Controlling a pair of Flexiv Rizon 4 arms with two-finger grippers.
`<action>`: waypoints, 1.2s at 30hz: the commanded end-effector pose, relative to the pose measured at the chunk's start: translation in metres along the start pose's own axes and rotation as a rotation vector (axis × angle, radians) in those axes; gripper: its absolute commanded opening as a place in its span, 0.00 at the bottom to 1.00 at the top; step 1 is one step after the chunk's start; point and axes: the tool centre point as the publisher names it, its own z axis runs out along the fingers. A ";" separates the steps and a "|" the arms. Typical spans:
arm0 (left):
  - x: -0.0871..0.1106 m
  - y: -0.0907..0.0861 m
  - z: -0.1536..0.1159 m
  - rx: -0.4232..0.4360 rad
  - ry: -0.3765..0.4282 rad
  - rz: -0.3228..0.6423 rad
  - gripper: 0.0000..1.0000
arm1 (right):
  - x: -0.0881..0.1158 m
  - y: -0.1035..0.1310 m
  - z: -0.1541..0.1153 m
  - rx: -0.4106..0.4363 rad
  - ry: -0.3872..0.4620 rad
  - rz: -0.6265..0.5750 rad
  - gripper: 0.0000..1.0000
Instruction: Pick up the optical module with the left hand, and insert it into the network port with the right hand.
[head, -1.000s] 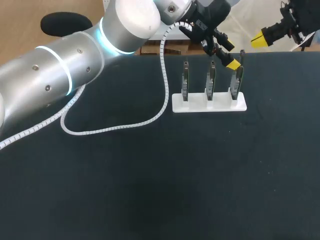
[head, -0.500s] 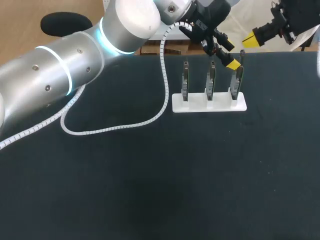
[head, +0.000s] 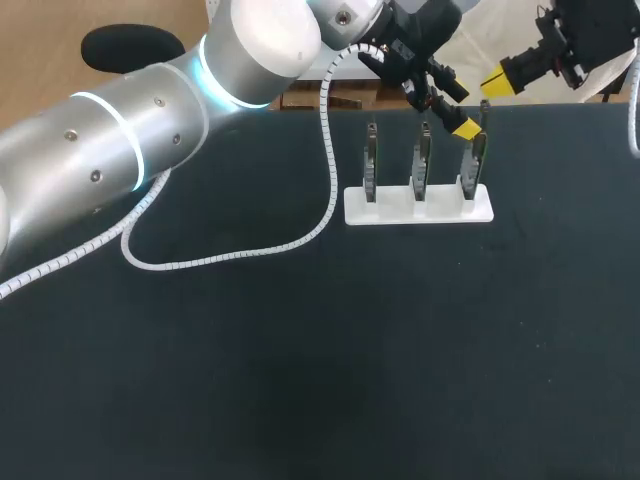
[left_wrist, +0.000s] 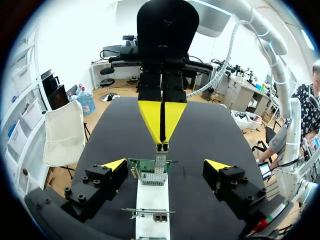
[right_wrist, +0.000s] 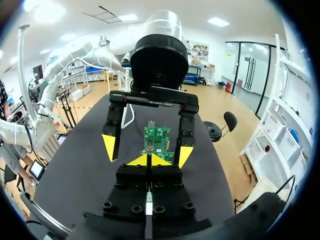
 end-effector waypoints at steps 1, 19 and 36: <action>0.000 -0.001 0.000 -0.002 0.003 -0.001 1.00 | 0.003 -0.001 0.002 -0.005 0.002 0.004 0.00; 0.000 -0.001 0.000 -0.002 0.003 -0.001 1.00 | 0.015 0.002 0.010 -0.011 0.015 0.039 0.00; 0.000 -0.001 0.000 -0.002 0.003 -0.001 1.00 | 0.027 0.004 0.016 -0.041 0.042 0.069 0.00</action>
